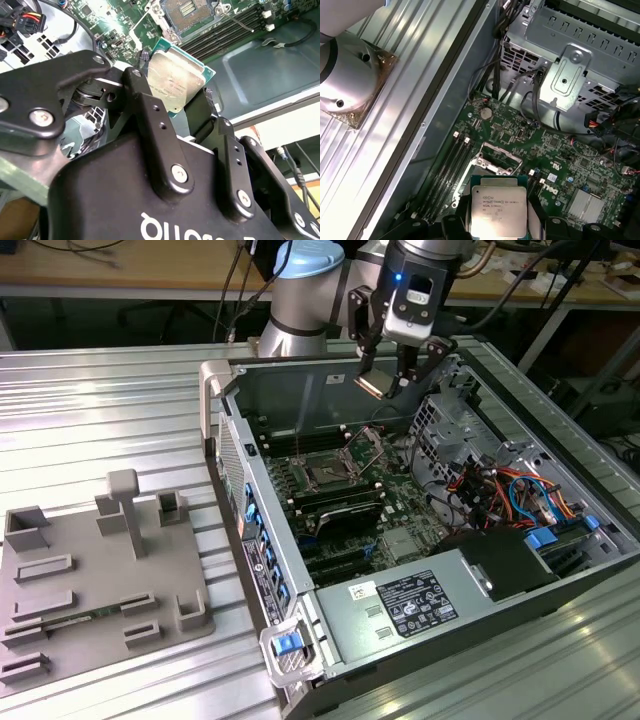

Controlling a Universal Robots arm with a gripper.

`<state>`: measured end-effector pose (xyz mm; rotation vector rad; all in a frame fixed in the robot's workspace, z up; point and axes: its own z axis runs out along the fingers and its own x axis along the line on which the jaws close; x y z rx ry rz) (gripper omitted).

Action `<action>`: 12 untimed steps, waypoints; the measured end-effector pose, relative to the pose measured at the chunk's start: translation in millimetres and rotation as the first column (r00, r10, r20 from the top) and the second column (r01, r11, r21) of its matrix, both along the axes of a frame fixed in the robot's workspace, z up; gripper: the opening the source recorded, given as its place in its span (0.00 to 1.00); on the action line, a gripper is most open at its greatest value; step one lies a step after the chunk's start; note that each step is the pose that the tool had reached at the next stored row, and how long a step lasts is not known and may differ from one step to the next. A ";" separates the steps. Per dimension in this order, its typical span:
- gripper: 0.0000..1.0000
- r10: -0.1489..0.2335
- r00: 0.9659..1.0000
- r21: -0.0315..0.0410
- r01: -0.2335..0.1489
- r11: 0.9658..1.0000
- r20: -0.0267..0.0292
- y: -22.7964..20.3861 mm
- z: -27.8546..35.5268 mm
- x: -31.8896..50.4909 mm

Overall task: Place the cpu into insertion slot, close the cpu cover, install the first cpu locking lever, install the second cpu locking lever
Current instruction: 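Place the cpu into insertion slot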

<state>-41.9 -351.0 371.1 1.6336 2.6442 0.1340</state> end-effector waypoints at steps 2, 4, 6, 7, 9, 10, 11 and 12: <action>0.55 -0.021 1.000 0.000 0.021 1.000 0.000 0.0 0.0 0.0; 0.55 -0.023 1.000 0.000 0.023 1.000 0.000 0.0 0.0 0.0; 0.55 -0.024 1.000 0.000 0.024 1.000 0.000 0.0 0.0 0.0; 0.55 -0.024 1.000 0.000 0.024 1.000 0.000 0.0 0.0 0.0; 0.55 -0.024 1.000 0.000 0.024 1.000 0.000 0.0 0.0 0.0; 0.55 -0.024 1.000 0.000 0.024 1.000 0.000 0.0 -0.1 0.0; 0.55 -0.024 1.000 0.000 0.024 1.000 0.000 0.0 0.0 0.0; 0.55 -0.024 1.000 0.000 0.024 1.000 0.000 0.0 0.0 0.0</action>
